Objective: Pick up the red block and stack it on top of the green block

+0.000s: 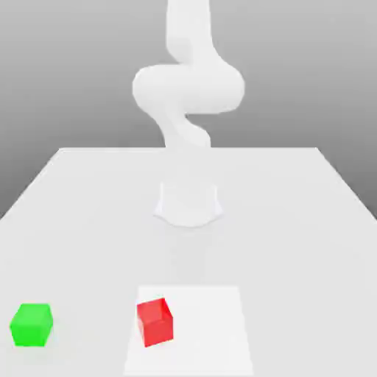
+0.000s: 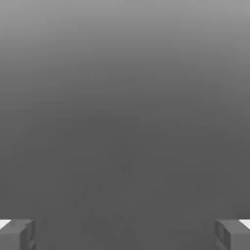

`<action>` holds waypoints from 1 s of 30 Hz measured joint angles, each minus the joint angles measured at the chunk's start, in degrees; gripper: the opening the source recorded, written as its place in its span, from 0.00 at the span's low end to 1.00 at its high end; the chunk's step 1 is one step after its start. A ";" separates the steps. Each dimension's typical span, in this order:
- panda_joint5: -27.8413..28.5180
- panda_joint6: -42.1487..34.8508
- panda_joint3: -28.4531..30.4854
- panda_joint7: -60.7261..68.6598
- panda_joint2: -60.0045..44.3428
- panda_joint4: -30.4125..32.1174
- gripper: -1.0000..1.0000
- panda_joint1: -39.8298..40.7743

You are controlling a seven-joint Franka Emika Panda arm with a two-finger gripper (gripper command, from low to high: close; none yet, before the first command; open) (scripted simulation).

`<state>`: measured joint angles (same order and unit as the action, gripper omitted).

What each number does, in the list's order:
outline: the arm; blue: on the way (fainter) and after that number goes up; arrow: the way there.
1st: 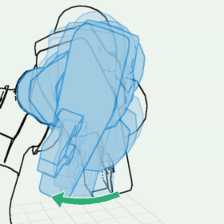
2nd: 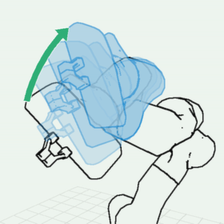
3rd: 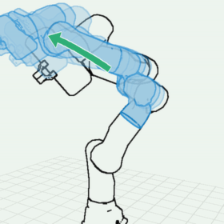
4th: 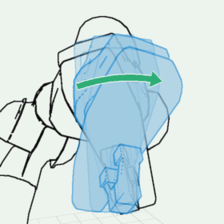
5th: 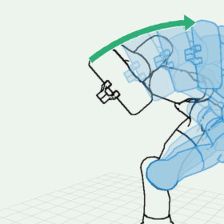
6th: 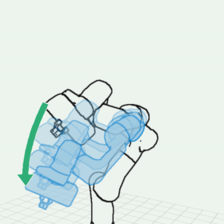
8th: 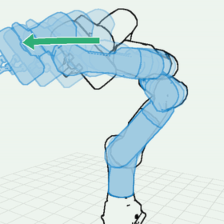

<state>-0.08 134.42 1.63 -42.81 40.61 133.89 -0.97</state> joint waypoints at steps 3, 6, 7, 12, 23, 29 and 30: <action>-0.08 3.28 2.15 3.76 -6.53 2.64 0.50 -1.27; -0.52 6.45 3.94 7.64 -12.79 5.18 0.50 -2.14; -0.63 7.49 4.56 8.88 -14.87 6.01 0.50 -2.45; -1.62 12.73 7.15 15.50 -25.27 10.21 0.50 -3.53; -3.83 25.15 8.36 28.53 -48.07 17.90 0.50 -2.04; -8.27 33.02 4.69 32.07 -57.67 16.66 0.00 0.67; -8.26 33.01 4.69 32.06 -57.67 16.66 0.00 0.67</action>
<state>-8.34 167.42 6.32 -10.76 -17.06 150.56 -0.30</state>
